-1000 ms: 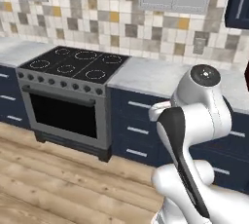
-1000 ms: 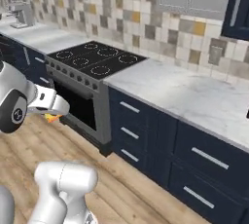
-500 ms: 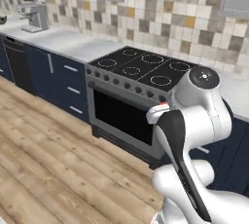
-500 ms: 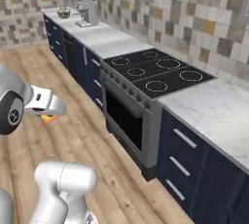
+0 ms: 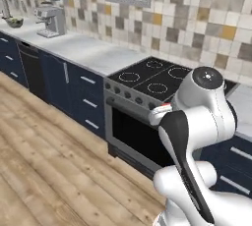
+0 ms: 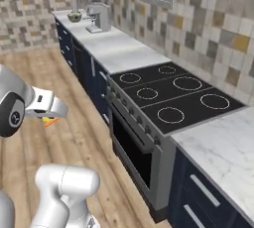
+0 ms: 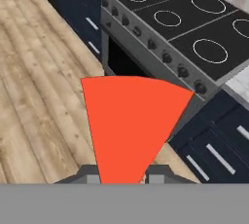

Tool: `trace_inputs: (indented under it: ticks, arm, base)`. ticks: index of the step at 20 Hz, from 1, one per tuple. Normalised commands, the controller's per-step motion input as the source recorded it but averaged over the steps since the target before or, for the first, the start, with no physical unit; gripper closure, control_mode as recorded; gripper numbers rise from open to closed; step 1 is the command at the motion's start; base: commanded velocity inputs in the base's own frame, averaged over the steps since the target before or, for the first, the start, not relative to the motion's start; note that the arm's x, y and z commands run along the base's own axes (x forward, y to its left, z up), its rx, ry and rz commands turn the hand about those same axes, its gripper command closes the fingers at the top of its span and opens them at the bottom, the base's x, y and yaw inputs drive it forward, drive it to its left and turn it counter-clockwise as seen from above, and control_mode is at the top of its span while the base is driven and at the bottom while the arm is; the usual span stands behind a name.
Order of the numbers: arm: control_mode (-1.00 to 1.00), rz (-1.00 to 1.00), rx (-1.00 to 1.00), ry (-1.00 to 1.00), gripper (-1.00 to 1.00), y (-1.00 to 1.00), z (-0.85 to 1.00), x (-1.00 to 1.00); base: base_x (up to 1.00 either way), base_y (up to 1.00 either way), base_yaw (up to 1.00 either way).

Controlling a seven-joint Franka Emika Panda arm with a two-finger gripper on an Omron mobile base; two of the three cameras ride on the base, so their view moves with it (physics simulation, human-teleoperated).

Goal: Pick the cheese from the fridge and the cheese grater from the cabinet and place them next to the salad bowl.

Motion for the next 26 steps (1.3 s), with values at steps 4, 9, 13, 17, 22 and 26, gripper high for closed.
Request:
trace_inputs:
  ticks: [4, 9, 13, 17, 22, 26]
  arm:
    - [1.0, 0.0, 0.0, 0.0, 1.0, 0.0, 0.0, 0.0]
    - [1.0, 0.0, 0.0, 0.0, 1.0, 0.0, 0.0, 0.0]
    - [1.0, 0.0, 0.0, 0.0, 1.0, 0.0, 0.0, 0.0]
    - [1.0, 0.0, 0.0, 0.0, 1.0, 0.0, 0.0, 0.0]
    - [1.0, 0.0, 0.0, 0.0, 1.0, 0.0, 0.0, 0.0]
    - [1.0, 0.0, 0.0, 0.0, 1.0, 0.0, 0.0, 0.0]
  base:
    - [1.0, 0.34, 0.14]
    - [1.0, 0.7, 0.05]
    - [1.0, 0.97, 0.0]
    - [1.0, 1.0, -0.05]
    - [1.0, 1.0, -0.15]
    - [1.0, 1.0, -0.18]
